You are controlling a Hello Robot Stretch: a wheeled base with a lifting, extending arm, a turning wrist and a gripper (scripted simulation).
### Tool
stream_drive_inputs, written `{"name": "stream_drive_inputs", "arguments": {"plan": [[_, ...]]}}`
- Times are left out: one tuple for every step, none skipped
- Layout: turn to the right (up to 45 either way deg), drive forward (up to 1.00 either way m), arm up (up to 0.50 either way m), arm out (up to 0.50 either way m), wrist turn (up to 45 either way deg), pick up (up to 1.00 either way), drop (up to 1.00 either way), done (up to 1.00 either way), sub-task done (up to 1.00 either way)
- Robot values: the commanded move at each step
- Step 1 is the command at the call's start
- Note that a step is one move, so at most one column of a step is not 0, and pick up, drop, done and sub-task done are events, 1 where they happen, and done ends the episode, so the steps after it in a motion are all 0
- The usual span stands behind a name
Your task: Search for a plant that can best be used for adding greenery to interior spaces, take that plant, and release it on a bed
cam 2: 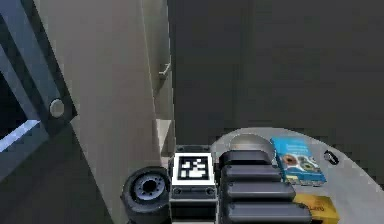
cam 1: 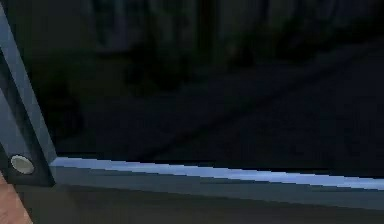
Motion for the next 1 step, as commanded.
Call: {"name": "stream_drive_inputs", "arguments": {"plan": [[-45.0,0.00,0.00,0.00,0.0,0.00,0.00,0.00,0.00]]}}
